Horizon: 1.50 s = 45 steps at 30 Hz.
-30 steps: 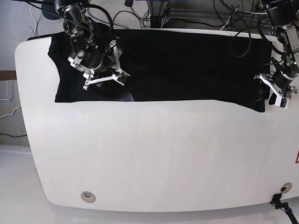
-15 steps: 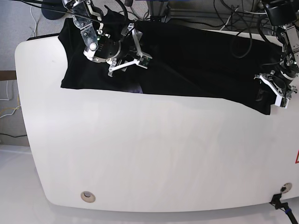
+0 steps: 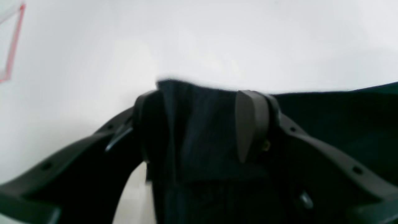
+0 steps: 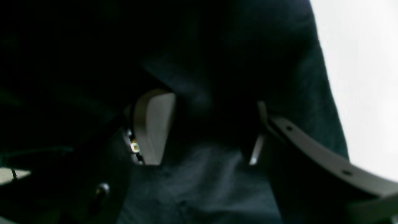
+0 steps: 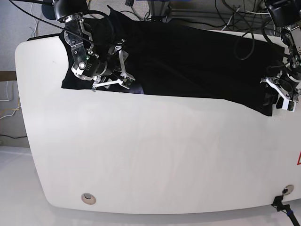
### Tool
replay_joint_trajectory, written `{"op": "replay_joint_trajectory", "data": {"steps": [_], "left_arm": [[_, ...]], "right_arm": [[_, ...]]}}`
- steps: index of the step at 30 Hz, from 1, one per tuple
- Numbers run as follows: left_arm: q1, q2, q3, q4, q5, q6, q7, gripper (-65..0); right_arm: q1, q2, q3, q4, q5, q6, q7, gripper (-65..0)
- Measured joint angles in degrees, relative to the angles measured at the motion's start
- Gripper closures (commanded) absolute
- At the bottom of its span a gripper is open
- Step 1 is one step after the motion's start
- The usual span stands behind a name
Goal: Fold the T-shirt properly
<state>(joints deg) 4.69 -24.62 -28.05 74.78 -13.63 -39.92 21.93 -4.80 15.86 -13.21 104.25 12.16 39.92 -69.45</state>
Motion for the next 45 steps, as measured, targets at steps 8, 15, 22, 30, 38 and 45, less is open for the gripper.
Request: {"op": "replay_joint_trajectory", "data": {"steps": [8, 15, 22, 30, 38, 45], "left_arm": [[-9.49, -2.82, 1.64, -13.9, 1.05, 0.02, -0.5, -34.4], [-13.55, -2.47, 6.84, -19.93, 3.28, -0.02, -0.92, -33.6], [-13.42, -2.43, 6.8, -20.0, 3.28, -0.02, -0.92, 0.0], [-4.02, -1.46, -1.92, -3.98, 3.26, 0.04, -3.26, 0.0], [7.76, 0.79, -5.29, 10.73, 3.1, 0.0, -3.3, 0.0], [15.21, 1.18, -5.7, 11.76, 3.08, -0.02, -3.52, 0.0]], "right_arm": [[-0.02, -0.13, 0.0, -0.39, 0.11, 0.0, 0.48, -33.7], [-0.07, -0.15, 0.0, -0.39, 0.11, 0.0, 0.7, -33.7], [-0.04, -0.17, 0.04, -0.39, 0.11, 0.0, 0.7, -33.7], [0.09, -0.61, 0.11, -0.44, 0.11, 0.0, 0.68, -33.7], [0.15, -0.76, 0.09, -0.48, 0.11, 0.0, 0.68, -33.7], [0.13, -0.61, 0.09, -0.48, 0.13, 0.02, 0.7, -33.7]]}}
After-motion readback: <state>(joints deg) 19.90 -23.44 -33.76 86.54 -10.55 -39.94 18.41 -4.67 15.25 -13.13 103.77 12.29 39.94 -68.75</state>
